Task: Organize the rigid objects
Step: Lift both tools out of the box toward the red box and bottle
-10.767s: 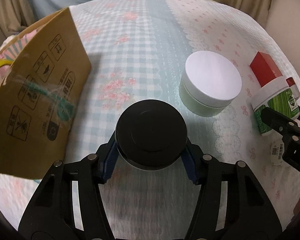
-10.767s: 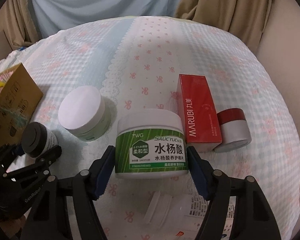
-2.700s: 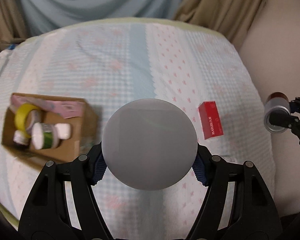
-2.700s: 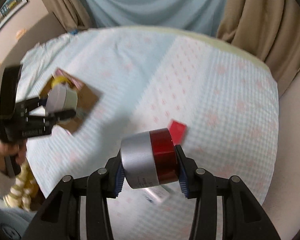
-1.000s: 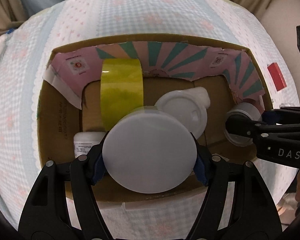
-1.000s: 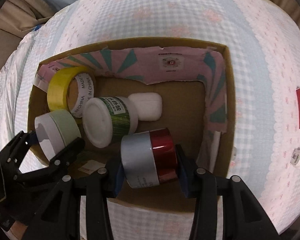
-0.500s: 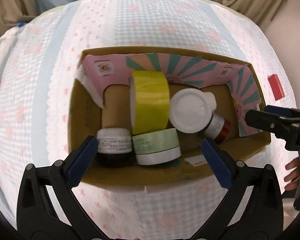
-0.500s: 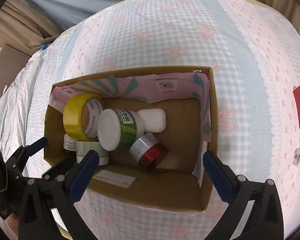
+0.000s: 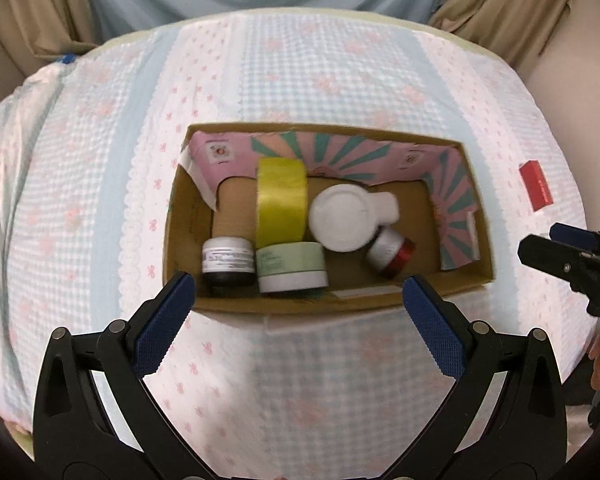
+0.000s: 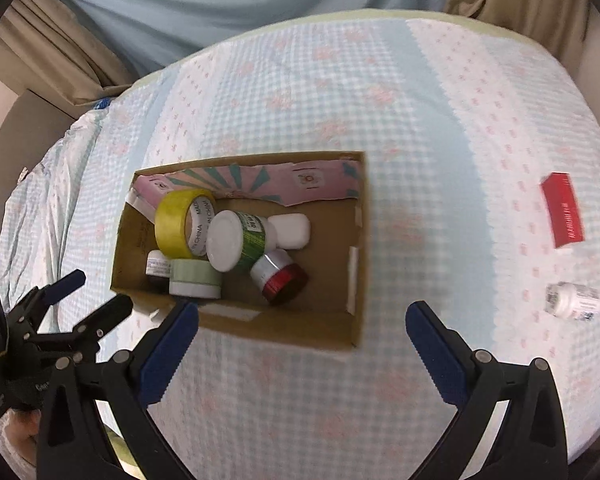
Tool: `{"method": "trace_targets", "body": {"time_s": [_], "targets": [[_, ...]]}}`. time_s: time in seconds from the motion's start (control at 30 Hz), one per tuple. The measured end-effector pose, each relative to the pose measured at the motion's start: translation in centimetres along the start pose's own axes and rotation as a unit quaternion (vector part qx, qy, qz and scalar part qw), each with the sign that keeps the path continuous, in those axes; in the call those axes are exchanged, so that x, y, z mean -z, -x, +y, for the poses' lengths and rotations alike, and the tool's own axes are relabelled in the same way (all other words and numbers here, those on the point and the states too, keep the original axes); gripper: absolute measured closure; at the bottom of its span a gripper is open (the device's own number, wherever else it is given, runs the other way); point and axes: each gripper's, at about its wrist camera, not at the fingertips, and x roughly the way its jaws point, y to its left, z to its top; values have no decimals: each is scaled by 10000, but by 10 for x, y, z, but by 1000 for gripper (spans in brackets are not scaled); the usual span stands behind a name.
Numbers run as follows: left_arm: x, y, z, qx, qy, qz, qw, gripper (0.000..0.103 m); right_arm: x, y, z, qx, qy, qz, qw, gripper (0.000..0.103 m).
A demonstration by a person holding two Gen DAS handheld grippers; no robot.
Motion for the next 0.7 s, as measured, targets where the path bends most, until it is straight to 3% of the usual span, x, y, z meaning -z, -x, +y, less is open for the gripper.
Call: {"method": "trace_targets", "body": {"time_s": [0.27,0.47,0.7], "targets": [[0,56,-71,-19,17,-215,9998,0,25,71,-54,91,148,-275,9995,0],[-6,76,-155,-25,-105,-307,9995,0,44,118,-119,482,845,-494,9940,0],[-30,72,-257,148,-120,-323,9993,0,53,142,-204,595,1707,-472,9824,0]]}}
